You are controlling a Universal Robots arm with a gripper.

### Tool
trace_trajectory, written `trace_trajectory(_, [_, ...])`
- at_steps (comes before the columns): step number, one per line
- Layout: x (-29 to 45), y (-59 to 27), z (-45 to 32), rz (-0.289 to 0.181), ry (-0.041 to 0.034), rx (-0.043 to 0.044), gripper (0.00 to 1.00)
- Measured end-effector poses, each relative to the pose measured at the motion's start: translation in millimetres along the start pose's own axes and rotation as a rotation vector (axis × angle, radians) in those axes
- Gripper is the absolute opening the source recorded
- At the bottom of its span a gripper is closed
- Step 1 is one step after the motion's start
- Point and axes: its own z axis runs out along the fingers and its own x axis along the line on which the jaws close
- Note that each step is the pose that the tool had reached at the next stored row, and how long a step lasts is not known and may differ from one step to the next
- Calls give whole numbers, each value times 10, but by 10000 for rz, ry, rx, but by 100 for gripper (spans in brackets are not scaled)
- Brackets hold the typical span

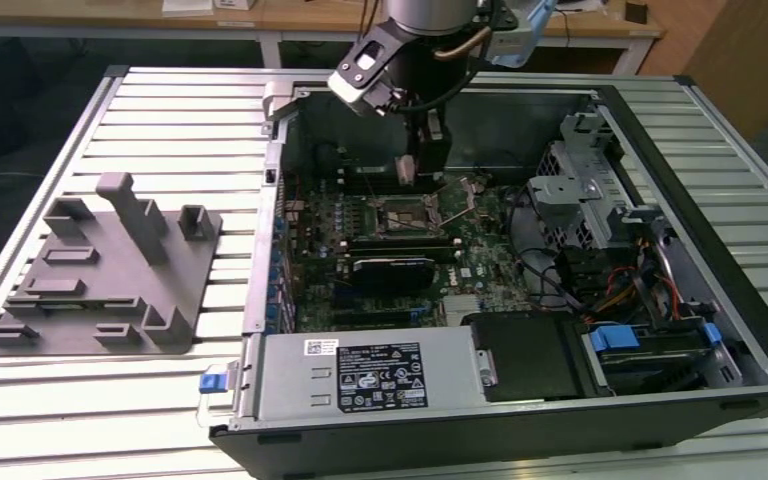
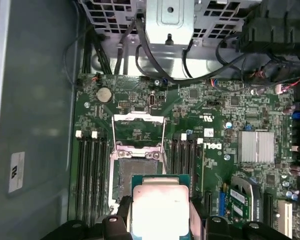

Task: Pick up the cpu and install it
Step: 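Place the cpu into insertion slot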

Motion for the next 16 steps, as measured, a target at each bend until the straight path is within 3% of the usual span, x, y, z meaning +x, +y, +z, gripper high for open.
trace_trajectory(13, [7,-13,236,-179,10,-4,54])
trace_trajectory(16, [7,-15,257,-184,9,-3,54])
